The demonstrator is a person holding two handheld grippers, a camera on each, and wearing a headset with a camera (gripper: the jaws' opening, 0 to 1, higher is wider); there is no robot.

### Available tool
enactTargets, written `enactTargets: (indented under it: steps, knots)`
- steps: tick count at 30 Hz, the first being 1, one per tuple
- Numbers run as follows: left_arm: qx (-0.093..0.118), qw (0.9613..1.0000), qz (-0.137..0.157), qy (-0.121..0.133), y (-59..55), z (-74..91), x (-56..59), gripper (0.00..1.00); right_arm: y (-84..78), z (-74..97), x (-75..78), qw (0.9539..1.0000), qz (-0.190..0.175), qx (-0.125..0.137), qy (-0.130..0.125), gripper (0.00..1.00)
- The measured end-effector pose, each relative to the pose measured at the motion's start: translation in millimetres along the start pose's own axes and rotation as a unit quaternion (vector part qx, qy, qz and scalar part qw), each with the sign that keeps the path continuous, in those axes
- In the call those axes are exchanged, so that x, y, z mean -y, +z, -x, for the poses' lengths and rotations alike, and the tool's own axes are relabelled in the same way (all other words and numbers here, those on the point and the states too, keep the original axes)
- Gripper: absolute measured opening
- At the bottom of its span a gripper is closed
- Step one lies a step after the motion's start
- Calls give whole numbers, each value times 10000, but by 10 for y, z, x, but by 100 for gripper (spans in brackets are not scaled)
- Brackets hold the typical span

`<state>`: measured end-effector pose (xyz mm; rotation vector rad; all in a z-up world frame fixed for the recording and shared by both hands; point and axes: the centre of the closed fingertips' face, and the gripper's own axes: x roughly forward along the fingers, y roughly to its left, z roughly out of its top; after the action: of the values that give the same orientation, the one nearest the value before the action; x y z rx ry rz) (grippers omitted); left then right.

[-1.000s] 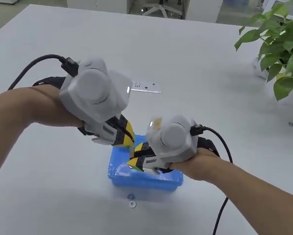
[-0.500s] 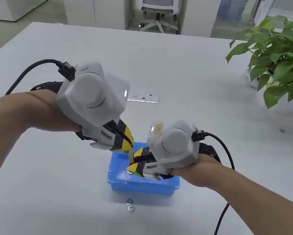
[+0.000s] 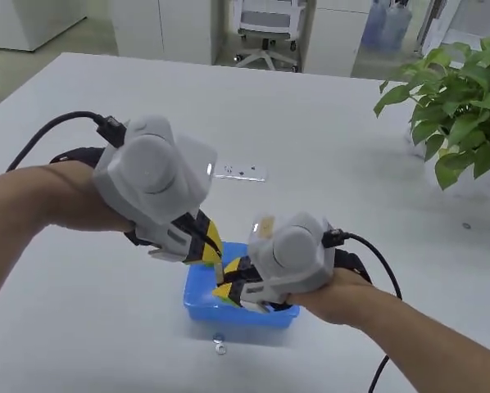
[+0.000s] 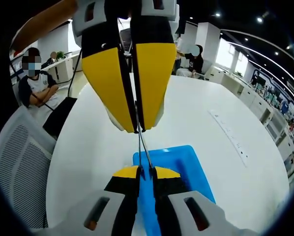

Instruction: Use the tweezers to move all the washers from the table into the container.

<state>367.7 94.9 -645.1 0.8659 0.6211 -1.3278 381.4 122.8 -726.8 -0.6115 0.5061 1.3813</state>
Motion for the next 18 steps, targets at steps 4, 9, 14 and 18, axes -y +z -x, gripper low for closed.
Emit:
enactTargets:
  steps: [4, 9, 14, 18]
  knots:
    - [4, 10000, 16, 2, -3, -5, 62, 5, -17, 6, -64, 10000, 21, -13, 14, 11]
    - [-13, 10000, 23, -21, -20, -33, 136, 5, -55, -2, -154, 10000, 7, -14, 50, 11]
    - [-18, 10000, 55, -62, -50, -69, 196, 5, -102, -21, -226, 9999, -2, -31, 104, 12]
    - [-23, 9999, 105, -105, -84, -114, 255, 5, -156, -41, -276, 9999, -11, -38, 140, 12]
